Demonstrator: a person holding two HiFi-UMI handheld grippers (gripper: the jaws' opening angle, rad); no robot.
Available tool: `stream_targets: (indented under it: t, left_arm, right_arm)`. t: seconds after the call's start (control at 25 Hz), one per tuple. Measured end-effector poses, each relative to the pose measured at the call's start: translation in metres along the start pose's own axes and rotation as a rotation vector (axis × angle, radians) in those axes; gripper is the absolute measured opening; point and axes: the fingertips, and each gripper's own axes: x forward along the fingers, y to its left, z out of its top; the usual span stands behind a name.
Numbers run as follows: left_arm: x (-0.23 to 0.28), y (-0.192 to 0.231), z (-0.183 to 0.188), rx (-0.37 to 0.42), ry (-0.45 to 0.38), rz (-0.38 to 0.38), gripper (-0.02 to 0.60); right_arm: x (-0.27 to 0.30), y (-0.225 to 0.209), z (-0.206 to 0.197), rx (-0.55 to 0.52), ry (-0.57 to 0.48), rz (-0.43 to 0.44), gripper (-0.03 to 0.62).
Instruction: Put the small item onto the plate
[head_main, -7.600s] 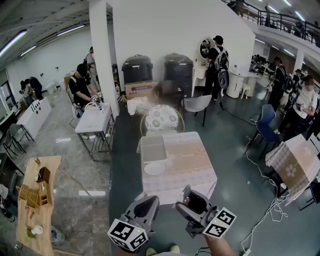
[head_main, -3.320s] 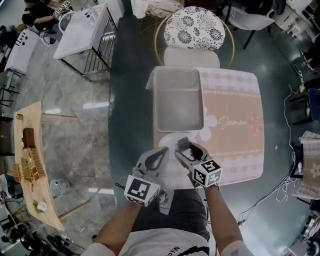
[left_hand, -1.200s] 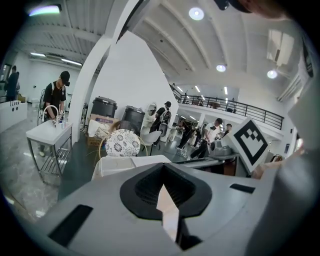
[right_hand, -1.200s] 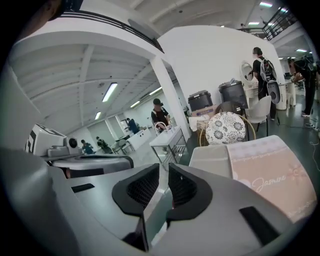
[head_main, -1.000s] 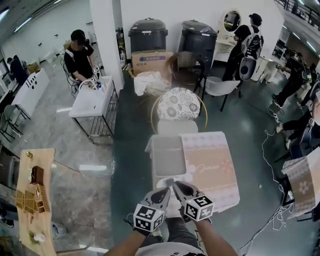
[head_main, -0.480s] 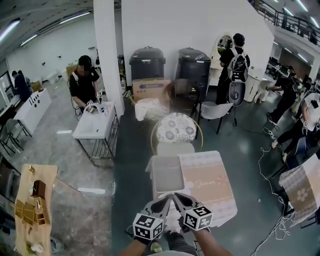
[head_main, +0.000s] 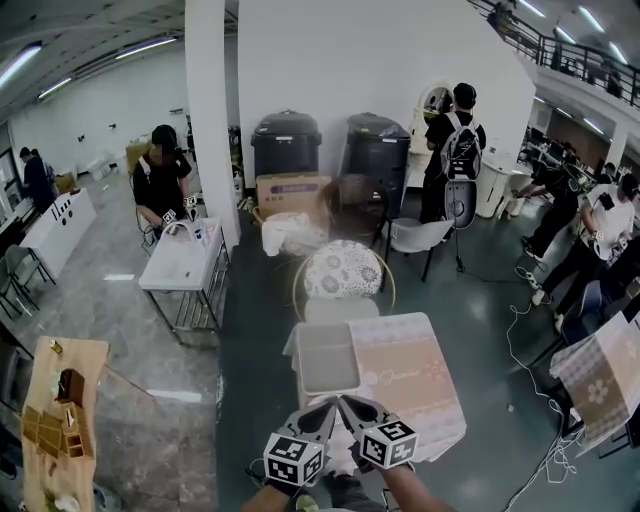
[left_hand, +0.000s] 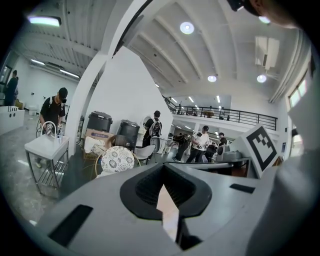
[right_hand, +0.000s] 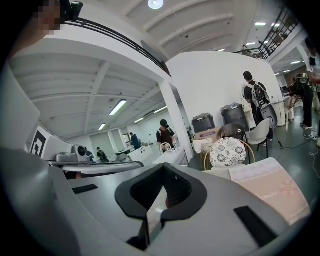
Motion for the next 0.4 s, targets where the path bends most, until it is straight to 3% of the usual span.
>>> stream_targets:
  t: [0.4]
  left_arm:
    - [0.0001, 0.0009, -0.0027, 0.012, 0.008, -0.003, 0.006]
  right_arm:
    - [-0.0002, 0.0018, -0.0016, -0.013, 0.004, -0.003, 0.015]
